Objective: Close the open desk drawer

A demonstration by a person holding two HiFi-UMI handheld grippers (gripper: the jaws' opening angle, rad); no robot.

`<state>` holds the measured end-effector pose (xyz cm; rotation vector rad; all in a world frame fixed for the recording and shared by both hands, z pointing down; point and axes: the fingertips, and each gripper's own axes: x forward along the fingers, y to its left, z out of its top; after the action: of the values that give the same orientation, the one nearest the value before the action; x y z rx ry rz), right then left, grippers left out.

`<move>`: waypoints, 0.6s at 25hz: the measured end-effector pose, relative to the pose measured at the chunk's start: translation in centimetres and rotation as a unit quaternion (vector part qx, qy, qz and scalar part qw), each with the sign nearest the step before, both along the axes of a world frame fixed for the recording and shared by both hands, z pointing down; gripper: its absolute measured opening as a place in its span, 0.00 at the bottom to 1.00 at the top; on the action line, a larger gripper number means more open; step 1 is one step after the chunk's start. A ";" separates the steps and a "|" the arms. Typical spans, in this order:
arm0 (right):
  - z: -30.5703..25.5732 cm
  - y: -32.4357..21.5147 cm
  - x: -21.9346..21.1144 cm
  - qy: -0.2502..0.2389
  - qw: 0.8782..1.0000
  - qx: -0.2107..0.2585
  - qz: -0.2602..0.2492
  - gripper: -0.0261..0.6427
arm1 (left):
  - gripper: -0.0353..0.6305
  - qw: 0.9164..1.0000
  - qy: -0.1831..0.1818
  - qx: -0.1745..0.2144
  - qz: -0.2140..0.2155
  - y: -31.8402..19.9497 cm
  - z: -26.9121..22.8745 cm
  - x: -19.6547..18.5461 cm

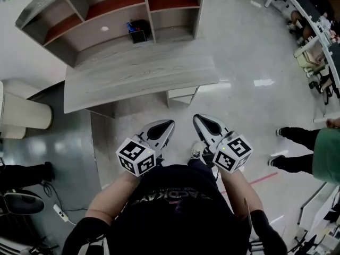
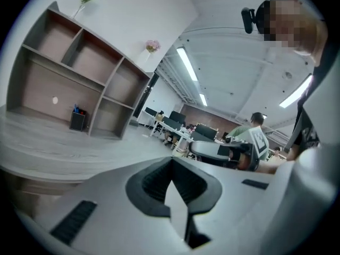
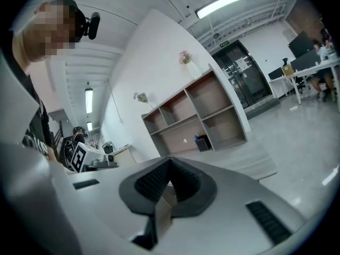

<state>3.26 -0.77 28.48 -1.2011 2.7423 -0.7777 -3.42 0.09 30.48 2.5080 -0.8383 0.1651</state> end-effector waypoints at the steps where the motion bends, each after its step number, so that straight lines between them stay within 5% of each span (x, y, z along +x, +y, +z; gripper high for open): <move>1: -0.3 0.4 -0.3 -0.002 1.000 0.000 -0.004 0.06 | 0.07 1.000 0.001 0.003 0.008 0.2 -0.3 0.4; 15: -0.4 0.7 -0.6 -0.026 0.999 -0.024 0.000 0.06 | 0.07 0.998 -0.006 0.035 0.053 -0.9 -1.8 2.0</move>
<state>2.64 -0.03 28.04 -1.1714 2.6966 -0.8678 -1.40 -0.80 28.65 2.6210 -0.7271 0.1883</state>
